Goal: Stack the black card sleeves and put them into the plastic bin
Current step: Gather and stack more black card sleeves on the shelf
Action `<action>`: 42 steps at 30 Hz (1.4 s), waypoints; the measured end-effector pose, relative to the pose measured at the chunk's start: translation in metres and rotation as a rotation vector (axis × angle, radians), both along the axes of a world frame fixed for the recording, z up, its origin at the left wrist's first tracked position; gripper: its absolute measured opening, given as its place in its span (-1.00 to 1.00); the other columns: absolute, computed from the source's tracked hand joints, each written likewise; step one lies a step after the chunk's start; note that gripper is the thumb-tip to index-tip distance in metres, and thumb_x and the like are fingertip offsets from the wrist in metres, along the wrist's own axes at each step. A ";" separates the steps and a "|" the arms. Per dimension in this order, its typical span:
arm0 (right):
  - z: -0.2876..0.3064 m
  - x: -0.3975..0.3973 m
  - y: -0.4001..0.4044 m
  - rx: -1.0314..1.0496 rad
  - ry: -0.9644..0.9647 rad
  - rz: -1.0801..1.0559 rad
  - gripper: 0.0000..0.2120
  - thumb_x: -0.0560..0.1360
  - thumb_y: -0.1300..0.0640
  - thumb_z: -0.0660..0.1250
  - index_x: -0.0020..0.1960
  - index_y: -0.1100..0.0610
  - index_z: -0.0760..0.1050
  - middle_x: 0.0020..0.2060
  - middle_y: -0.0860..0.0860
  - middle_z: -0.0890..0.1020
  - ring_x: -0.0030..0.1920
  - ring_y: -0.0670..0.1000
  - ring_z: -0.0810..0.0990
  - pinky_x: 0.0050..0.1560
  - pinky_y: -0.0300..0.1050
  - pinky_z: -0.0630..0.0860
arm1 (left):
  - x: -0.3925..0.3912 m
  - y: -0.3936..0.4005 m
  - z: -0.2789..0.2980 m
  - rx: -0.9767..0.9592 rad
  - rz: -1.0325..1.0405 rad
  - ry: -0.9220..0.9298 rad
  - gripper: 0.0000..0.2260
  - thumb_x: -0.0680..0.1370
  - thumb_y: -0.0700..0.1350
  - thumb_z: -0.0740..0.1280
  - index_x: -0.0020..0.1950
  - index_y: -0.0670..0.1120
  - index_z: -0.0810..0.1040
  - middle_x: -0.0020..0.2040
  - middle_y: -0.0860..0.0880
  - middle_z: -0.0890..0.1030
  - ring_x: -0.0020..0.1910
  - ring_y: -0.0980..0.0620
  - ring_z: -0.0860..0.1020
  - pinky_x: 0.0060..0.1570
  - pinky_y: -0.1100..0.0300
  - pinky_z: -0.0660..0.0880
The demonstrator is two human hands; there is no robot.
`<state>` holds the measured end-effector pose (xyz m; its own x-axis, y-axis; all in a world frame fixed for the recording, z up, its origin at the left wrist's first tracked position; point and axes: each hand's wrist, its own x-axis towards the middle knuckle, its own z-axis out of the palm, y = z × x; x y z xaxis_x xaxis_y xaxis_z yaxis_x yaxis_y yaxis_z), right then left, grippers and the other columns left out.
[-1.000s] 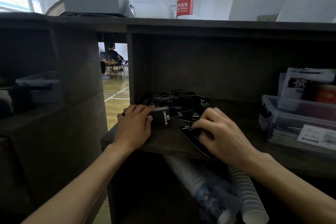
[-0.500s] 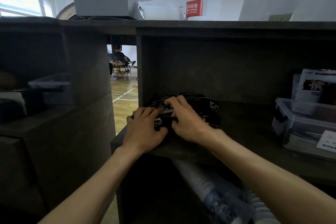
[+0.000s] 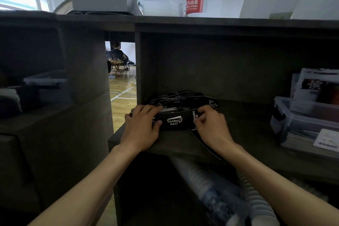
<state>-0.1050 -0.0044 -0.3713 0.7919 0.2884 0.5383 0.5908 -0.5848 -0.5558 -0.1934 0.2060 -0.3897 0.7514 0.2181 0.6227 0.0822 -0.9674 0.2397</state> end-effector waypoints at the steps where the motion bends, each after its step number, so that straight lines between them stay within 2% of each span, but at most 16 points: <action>1: 0.000 -0.002 0.005 0.007 -0.001 0.015 -0.79 0.53 0.12 0.36 0.17 0.03 0.50 -0.24 -0.17 0.61 -0.10 -0.04 0.63 -0.10 -0.18 0.47 | -0.001 0.000 0.000 0.003 -0.001 -0.002 -0.55 0.56 0.08 0.26 0.46 0.17 0.34 0.33 0.15 0.43 0.32 0.08 0.24 0.19 -0.16 0.34; 6: 0.000 -0.016 0.028 -0.060 -0.058 0.071 -0.83 0.50 0.08 0.40 0.05 -0.07 0.47 -0.11 -0.14 0.55 -0.12 -0.12 0.55 -0.10 -0.08 0.56 | -0.004 -0.004 0.001 -0.011 0.004 -0.065 -0.58 0.54 0.18 0.26 0.40 0.19 0.42 0.24 0.17 0.49 0.27 0.08 0.33 0.13 -0.12 0.38; 8: 0.002 -0.015 0.023 -0.056 -0.036 0.130 -0.82 0.52 0.11 0.39 0.10 -0.06 0.51 -0.06 -0.11 0.54 -0.09 -0.15 0.54 -0.06 -0.17 0.55 | -0.004 -0.004 0.001 -0.011 0.003 -0.078 -0.60 0.55 0.17 0.27 0.39 0.19 0.44 0.24 0.16 0.51 0.26 0.08 0.34 0.15 -0.13 0.37; 11: 0.007 -0.011 -0.005 -0.063 0.015 0.198 -0.80 0.53 0.13 0.38 0.13 -0.07 0.58 -0.02 -0.13 0.56 -0.05 -0.23 0.54 -0.08 -0.45 0.42 | -0.004 -0.005 0.001 0.006 0.005 -0.109 -0.62 0.55 0.12 0.31 0.37 0.16 0.48 0.24 0.15 0.54 0.31 0.05 0.32 0.24 -0.18 0.30; 13: 0.008 -0.010 -0.032 -0.078 0.003 0.195 -0.80 0.52 0.10 0.40 0.13 -0.08 0.59 -0.03 -0.15 0.59 -0.03 -0.27 0.54 -0.06 -0.48 0.41 | -0.006 -0.006 0.001 0.022 0.018 -0.124 -0.62 0.55 0.09 0.33 0.37 0.15 0.49 0.24 0.16 0.56 0.35 0.03 0.29 0.31 -0.23 0.24; 16: 0.002 -0.015 -0.070 -0.183 0.026 0.231 -0.80 0.49 -0.08 0.42 0.10 -0.13 0.59 -0.02 -0.22 0.60 0.04 -0.27 0.54 0.06 -0.38 0.43 | -0.006 -0.008 0.004 0.030 0.027 -0.117 -0.62 0.55 0.04 0.35 0.37 0.14 0.49 0.26 0.16 0.56 0.37 0.03 0.29 0.32 -0.21 0.23; 20: -0.005 -0.026 -0.096 -0.335 0.043 0.301 -0.48 0.37 -0.45 0.25 0.18 -0.17 0.56 0.12 -0.34 0.53 0.20 -0.33 0.41 0.20 -0.36 0.31 | -0.006 -0.009 0.008 0.017 0.029 -0.049 -0.60 0.57 -0.02 0.31 0.42 0.14 0.43 0.33 0.15 0.51 0.35 0.07 0.32 0.30 -0.17 0.28; 23: -0.003 -0.029 -0.093 -0.376 0.028 0.349 -0.41 0.39 -0.48 0.23 0.27 -0.18 0.53 0.25 -0.36 0.45 0.31 -0.38 0.30 0.26 -0.42 0.20 | -0.004 -0.008 0.011 0.029 0.041 0.018 -0.57 0.60 -0.06 0.27 0.47 0.13 0.36 0.40 0.15 0.44 0.39 0.07 0.29 0.32 -0.20 0.28; 26: 0.006 -0.026 -0.077 -0.387 -0.001 0.317 -0.58 0.53 -0.24 0.27 0.31 -0.08 0.53 0.34 -0.17 0.48 0.40 -0.18 0.34 0.35 -0.32 0.22 | -0.004 -0.009 0.011 0.042 0.049 0.064 -0.54 0.61 -0.11 0.23 0.51 0.12 0.30 0.45 0.14 0.38 0.43 0.07 0.23 0.31 -0.21 0.29; 27: 0.012 -0.027 -0.071 -0.411 0.019 0.306 -0.56 0.54 -0.22 0.27 0.34 -0.06 0.51 0.37 -0.12 0.46 0.43 -0.13 0.34 0.37 -0.29 0.21 | -0.005 -0.009 0.010 0.045 0.049 0.066 -0.54 0.61 -0.12 0.22 0.51 0.12 0.29 0.45 0.14 0.37 0.43 0.06 0.22 0.27 -0.20 0.29; 30: 0.020 -0.037 -0.055 -0.594 0.149 0.331 -0.24 0.40 -0.47 0.24 0.44 -0.05 0.38 0.43 -0.09 0.40 0.43 -0.07 0.31 0.29 -0.26 0.20 | -0.006 -0.008 0.007 0.033 0.042 0.056 -0.55 0.62 -0.12 0.20 0.51 0.10 0.29 0.45 0.13 0.36 0.43 0.06 0.21 0.21 -0.19 0.34; 32: 0.017 -0.048 -0.049 -0.741 0.037 0.278 -0.20 0.30 -0.54 0.24 0.37 -0.06 0.40 0.30 -0.10 0.47 0.30 -0.04 0.38 0.16 -0.21 0.24 | -0.006 -0.008 0.005 0.024 0.037 0.046 -0.55 0.61 -0.09 0.19 0.51 0.11 0.30 0.43 0.13 0.37 0.42 0.06 0.22 0.20 -0.20 0.34; 34: 0.015 -0.058 -0.046 -0.756 -0.107 0.256 -0.44 0.34 -0.41 0.34 0.16 -0.07 0.42 0.09 -0.14 0.50 0.13 -0.06 0.40 0.03 -0.16 0.28 | -0.005 -0.007 0.004 0.015 0.028 0.033 -0.55 0.60 -0.08 0.19 0.50 0.11 0.31 0.42 0.13 0.39 0.40 0.07 0.23 0.19 -0.20 0.33; 36: 0.020 -0.067 -0.046 -0.750 -0.138 0.298 -0.64 0.42 -0.15 0.44 0.08 -0.04 0.38 0.03 -0.12 0.49 0.08 -0.05 0.42 0.00 -0.12 0.37 | -0.005 -0.007 0.003 0.008 0.020 0.023 -0.55 0.59 -0.07 0.19 0.49 0.11 0.32 0.41 0.12 0.41 0.40 0.07 0.24 0.19 -0.20 0.32; 39: 0.030 -0.074 -0.045 -0.765 -0.156 0.331 -0.62 0.49 0.12 0.37 0.25 -0.07 0.36 0.13 -0.09 0.51 0.15 0.00 0.49 0.11 0.00 0.49 | -0.005 -0.006 0.002 0.001 0.020 0.024 -0.56 0.59 -0.06 0.19 0.48 0.12 0.32 0.41 0.12 0.40 0.40 0.07 0.23 0.22 -0.22 0.30; 42: 0.052 -0.074 -0.039 -0.451 -0.299 0.325 -0.44 0.45 0.31 0.25 0.38 -0.10 0.40 0.11 -0.06 0.54 0.15 0.01 0.53 0.18 -0.05 0.48 | -0.005 -0.006 0.003 0.001 0.020 0.021 -0.56 0.59 -0.05 0.19 0.48 0.12 0.33 0.40 0.13 0.40 0.39 0.08 0.23 0.23 -0.21 0.30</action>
